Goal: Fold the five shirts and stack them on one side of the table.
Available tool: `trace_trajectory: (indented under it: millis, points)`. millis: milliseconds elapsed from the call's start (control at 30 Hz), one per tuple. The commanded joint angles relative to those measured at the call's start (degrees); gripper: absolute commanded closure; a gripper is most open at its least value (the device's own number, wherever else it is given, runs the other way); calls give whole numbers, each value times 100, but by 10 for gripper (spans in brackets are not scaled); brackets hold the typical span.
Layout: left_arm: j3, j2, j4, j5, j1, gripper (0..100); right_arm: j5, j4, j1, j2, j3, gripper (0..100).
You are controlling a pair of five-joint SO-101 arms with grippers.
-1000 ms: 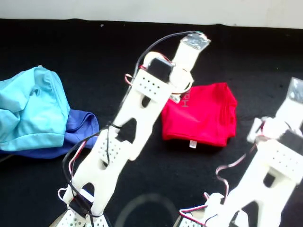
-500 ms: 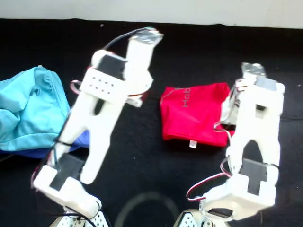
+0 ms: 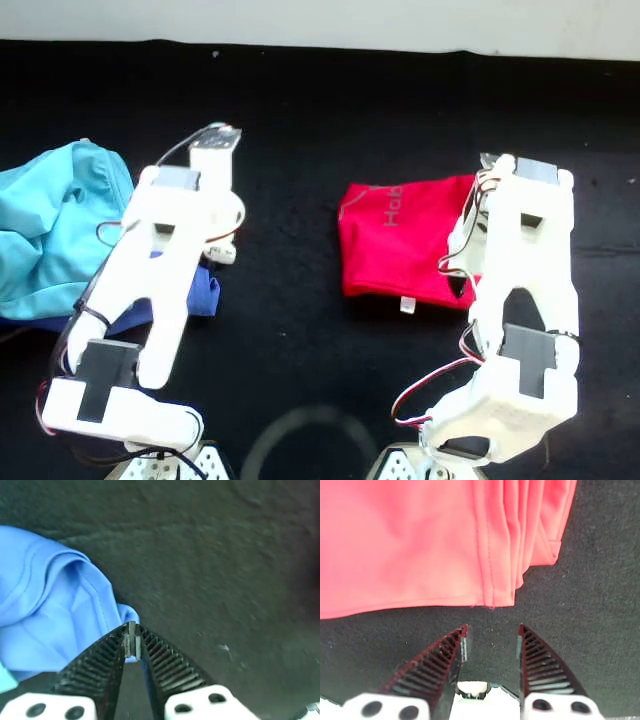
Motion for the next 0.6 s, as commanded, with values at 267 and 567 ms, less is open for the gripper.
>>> trace_trajectory:
  millis: [267,567]
  points:
    - [1393,-251,-2444,-9,-391,988,62,-207,75,435,-224,846]
    - [2026,-251,-3270,-9,-400,988,62,-778,92,1130,-268,855]
